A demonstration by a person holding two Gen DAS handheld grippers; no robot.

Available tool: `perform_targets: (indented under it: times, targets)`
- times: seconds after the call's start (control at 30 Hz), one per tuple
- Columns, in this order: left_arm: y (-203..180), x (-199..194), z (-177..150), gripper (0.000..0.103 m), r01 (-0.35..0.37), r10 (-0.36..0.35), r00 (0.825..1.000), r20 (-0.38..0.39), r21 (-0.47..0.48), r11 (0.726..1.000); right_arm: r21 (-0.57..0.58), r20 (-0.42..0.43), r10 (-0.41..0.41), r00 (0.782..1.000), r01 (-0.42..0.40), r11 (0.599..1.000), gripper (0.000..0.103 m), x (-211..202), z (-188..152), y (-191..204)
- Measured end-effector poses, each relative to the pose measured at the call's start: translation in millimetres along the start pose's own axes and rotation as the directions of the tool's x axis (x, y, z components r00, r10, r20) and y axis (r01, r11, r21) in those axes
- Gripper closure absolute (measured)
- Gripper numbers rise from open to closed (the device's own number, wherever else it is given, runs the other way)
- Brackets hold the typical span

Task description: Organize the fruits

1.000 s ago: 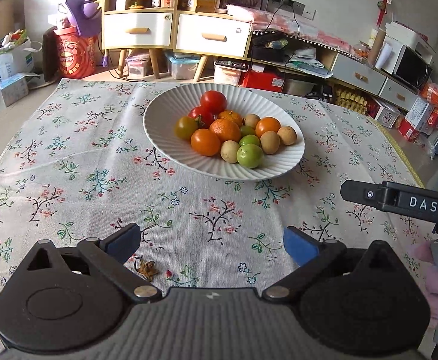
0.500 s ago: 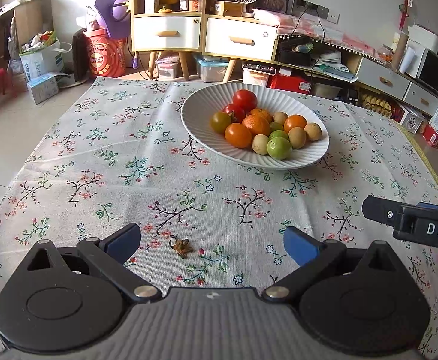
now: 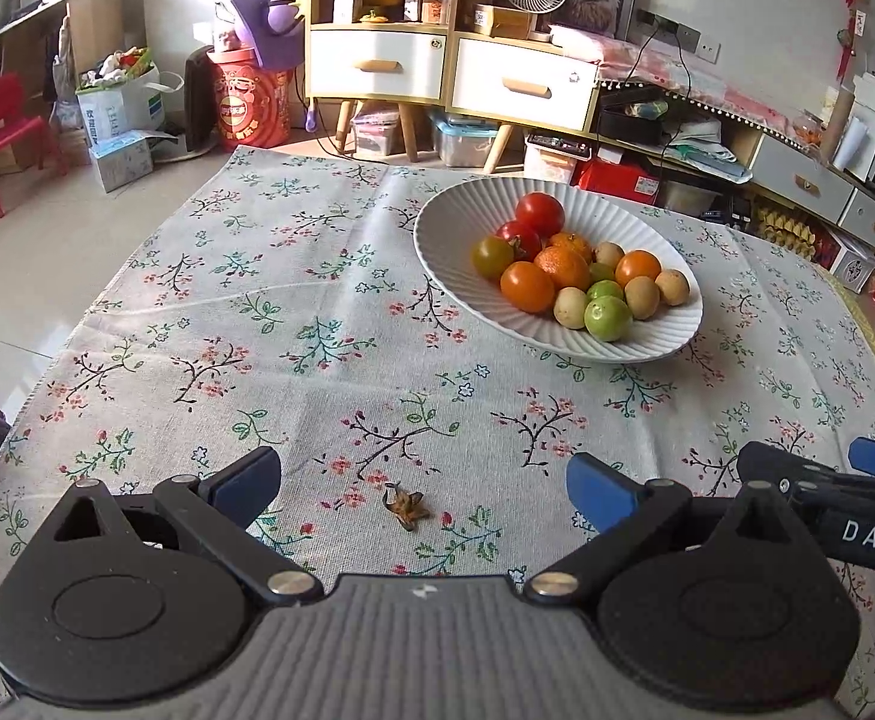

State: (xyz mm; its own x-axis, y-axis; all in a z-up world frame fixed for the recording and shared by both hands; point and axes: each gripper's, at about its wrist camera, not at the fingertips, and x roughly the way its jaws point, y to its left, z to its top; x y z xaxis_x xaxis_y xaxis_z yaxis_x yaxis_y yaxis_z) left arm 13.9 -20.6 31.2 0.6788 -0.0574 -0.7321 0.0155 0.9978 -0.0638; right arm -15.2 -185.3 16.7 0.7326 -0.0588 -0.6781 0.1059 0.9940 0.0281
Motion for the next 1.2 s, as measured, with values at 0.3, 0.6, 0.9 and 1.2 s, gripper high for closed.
perform_targets:
  times: [0.3,0.6,0.9,1.2]
  targets:
    - [-4.9,0.6,-1.0,0.007,-0.012,0.012,1.0,-0.007,0.027,1.0,-0.007,-0.014,-0.007,1.0,0.007,1.0,0.001,-0.4,-0.1,-0.4]
    - [-5.5,-0.3,-0.5,0.007,-0.006,0.006,1.0,-0.01,0.029,1.0,-0.034,-0.024,-0.01,1.0,0.009,0.999,0.001,1.3,-1.2,3.4]
    - [-5.9,0.5,-0.3,0.007,-0.016,0.017,1.0,-0.011,0.031,0.999,-0.037,-0.026,-0.006,1.0,0.005,0.999,0.001,0.2,0.2,3.4]
    - [-8.4,1.4,-0.9,0.007,-0.023,0.024,1.0,-0.019,0.04,0.999,-0.046,-0.031,0.001,1.0,-0.002,0.999,0.001,0.7,-0.3,5.3]
